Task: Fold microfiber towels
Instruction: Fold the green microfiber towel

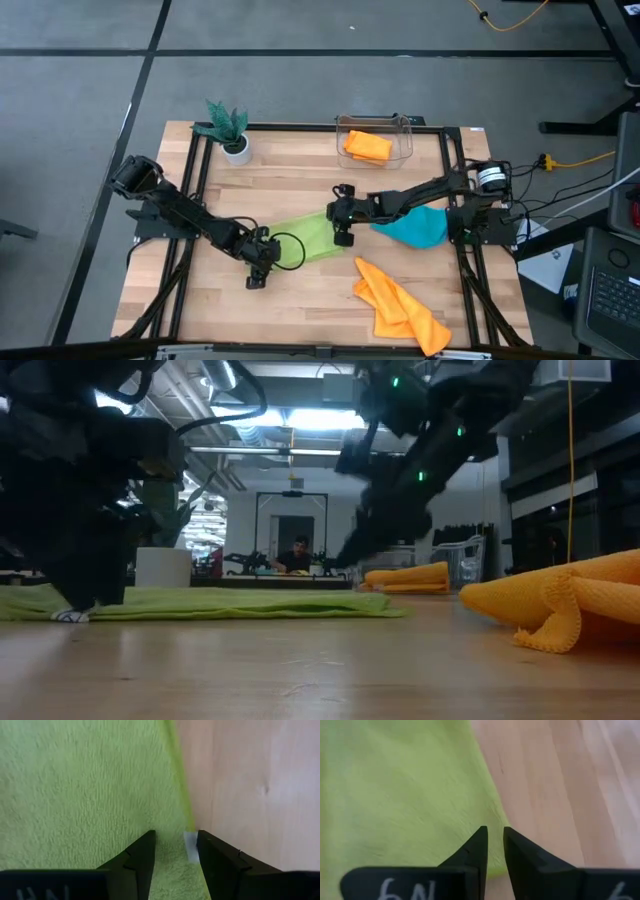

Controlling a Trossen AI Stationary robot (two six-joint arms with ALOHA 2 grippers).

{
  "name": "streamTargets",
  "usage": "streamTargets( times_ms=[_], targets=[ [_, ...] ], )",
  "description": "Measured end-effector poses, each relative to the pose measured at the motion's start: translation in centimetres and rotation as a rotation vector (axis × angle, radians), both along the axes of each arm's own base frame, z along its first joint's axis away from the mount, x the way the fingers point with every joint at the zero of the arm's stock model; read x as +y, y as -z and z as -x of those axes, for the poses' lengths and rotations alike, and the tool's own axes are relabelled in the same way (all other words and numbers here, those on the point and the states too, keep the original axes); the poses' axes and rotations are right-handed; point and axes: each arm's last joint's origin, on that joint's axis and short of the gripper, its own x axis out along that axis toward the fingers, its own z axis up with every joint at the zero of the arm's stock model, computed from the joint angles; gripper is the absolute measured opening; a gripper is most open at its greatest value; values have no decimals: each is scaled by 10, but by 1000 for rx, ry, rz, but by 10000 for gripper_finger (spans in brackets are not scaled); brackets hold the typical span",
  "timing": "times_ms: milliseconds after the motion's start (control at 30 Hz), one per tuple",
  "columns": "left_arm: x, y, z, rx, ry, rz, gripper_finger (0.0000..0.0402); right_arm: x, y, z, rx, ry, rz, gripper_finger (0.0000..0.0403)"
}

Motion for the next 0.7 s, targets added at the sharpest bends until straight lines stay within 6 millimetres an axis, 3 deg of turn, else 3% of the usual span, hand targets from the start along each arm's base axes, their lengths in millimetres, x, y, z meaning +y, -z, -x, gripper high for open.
streamTargets(
  times_ms=[167,267,533,600,700],
  targets=[
    [-3,-21,-17,-69,25,0,141,7,-22,4,-66,-37,-93,64],
    [-3,-36,-24,-58,17,-6,141,15,-24,4,-77,-58,-156,64],
    [7,-76,-22,163,-18,-162,141,40,-22,3,-116,2,-287,64],
    [12,-77,-17,228,11,-202,141,47,-21,-1,-182,76,-294,64],
    [20,-65,-12,284,38,-196,141,59,-6,-5,-225,182,-259,64]
  ],
)
